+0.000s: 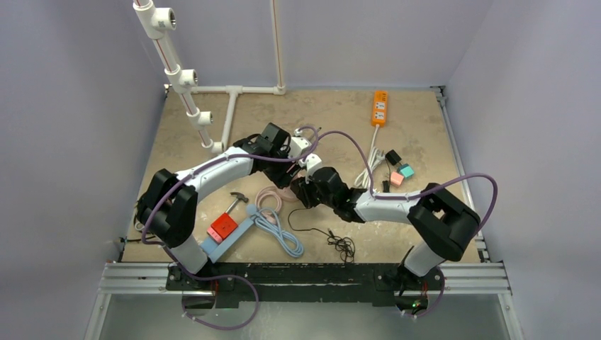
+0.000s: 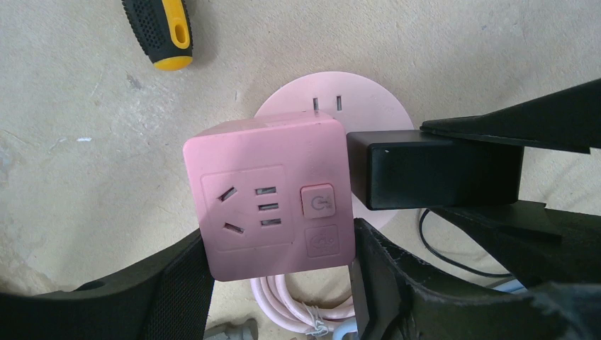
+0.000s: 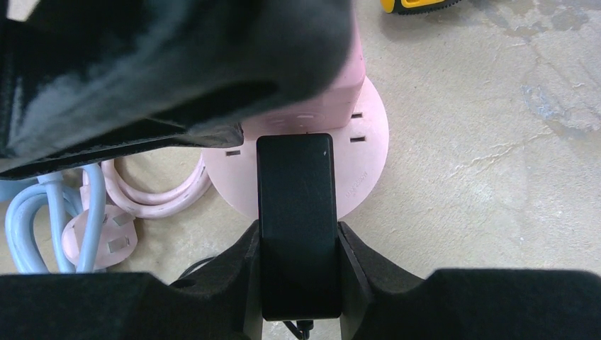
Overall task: Pull the plug off the socket
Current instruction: Remove the plug from the socket.
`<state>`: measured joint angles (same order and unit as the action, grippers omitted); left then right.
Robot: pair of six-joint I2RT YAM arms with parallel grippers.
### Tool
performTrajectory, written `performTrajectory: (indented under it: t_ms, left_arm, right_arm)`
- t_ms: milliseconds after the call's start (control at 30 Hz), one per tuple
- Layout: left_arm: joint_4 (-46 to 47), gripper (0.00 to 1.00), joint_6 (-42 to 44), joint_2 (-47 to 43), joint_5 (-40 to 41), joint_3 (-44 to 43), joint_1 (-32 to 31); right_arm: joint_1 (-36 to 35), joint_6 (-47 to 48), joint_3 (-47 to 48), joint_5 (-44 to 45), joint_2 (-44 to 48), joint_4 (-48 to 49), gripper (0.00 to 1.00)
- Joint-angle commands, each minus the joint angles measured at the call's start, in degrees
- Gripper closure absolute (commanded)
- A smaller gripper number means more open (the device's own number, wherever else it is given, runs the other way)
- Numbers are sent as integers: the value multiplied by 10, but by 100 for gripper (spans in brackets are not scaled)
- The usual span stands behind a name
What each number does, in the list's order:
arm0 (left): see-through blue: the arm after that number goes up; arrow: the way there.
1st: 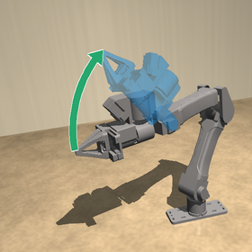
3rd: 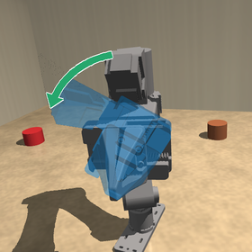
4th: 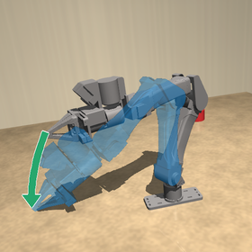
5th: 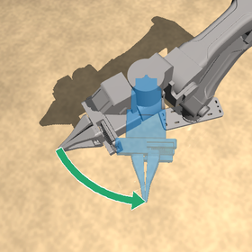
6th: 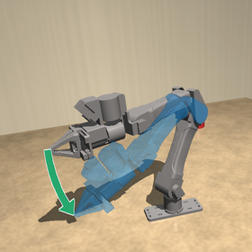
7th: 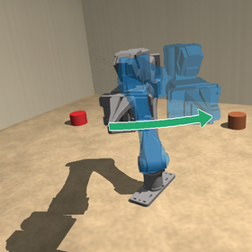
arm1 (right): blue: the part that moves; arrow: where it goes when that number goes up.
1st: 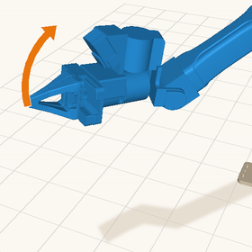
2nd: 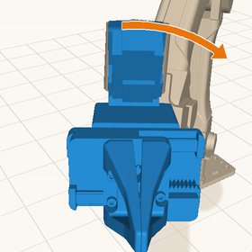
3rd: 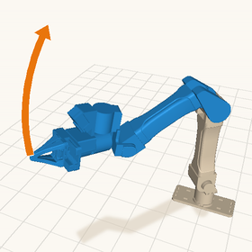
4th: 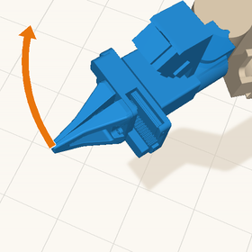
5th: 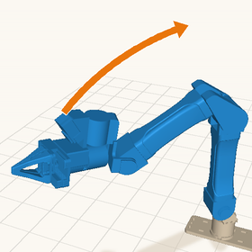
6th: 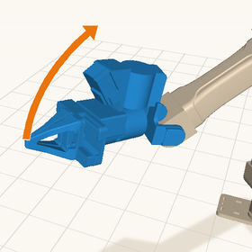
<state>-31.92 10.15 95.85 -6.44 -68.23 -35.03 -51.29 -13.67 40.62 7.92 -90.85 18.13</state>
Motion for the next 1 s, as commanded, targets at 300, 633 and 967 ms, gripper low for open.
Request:
performTrajectory:
  t_ms: [300, 633, 967]
  left_arm:
    - [-1, 100, -9, 5, 43, 7, -3]
    - [5, 100, -29, 23, 52, -2, -2]
    - [5, 100, -33, 28, 51, -4, -2]
  right_arm:
    - [30, -37, -2, -8, 20, 30, 100]
    - [-6, -38, -3, 81, 34, 23, 100]
    - [-73, -40, 33, 196, 2, -21, 100]
